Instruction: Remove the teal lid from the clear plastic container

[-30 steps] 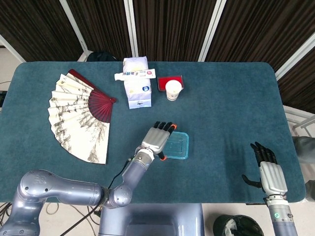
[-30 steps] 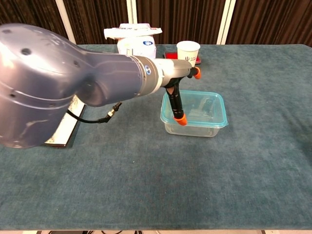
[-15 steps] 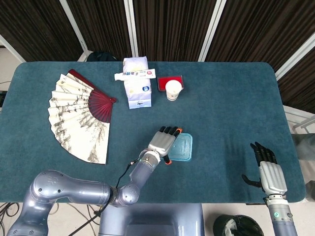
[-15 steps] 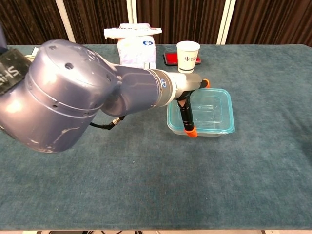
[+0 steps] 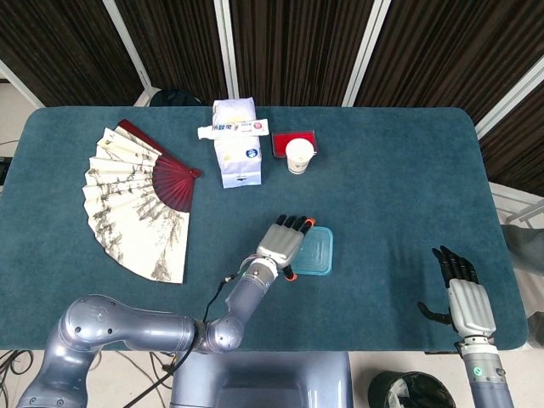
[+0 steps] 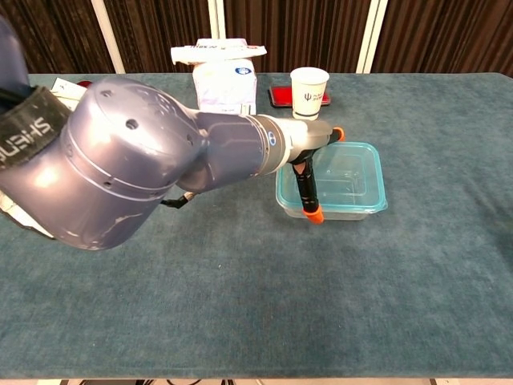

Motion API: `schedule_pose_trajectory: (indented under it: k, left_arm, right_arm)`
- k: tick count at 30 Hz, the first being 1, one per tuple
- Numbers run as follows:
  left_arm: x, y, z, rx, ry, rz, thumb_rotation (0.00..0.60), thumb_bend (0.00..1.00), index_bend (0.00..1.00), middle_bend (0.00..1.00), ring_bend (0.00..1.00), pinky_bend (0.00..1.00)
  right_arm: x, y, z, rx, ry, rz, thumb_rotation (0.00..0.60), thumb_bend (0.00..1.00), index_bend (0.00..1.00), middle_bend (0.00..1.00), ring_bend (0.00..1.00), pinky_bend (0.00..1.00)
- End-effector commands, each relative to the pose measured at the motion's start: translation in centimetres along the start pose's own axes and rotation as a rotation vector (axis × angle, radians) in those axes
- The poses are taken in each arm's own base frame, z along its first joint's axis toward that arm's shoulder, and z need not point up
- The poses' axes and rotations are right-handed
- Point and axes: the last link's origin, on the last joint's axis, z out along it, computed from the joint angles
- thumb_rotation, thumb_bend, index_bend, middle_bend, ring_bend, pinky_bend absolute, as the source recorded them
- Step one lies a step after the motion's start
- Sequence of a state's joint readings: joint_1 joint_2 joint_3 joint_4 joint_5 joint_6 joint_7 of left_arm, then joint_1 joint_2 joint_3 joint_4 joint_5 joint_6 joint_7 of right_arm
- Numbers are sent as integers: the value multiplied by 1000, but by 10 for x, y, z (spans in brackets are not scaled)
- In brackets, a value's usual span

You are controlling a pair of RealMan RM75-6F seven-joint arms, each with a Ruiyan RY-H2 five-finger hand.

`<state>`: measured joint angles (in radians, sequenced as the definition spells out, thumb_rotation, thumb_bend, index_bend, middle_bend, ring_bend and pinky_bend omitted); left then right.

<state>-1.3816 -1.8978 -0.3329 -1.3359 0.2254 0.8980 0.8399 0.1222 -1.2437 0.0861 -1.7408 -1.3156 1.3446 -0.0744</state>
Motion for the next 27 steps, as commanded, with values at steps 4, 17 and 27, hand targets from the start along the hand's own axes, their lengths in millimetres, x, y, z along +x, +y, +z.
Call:
schedule_pose_trajectory:
  k: [4,17,27]
  left_arm:
    - [-3,-3,6,-8,39,80,600,11,0,17,35,172]
    - [-3,-6,10,-68,120,82,600,298,172,285,269,451]
    - [-1,-28,2,-234,65,82,600,298,206,293,269,449]
  right_arm:
    - [0,0,-1,-2,-1,6,600,299,0,0,0,0]
    - [1,-1,-2,-2,3,10,600,299,0,0,0,0]
    - [10,-9,4,17,41,17,600,299,0,0,0,0]
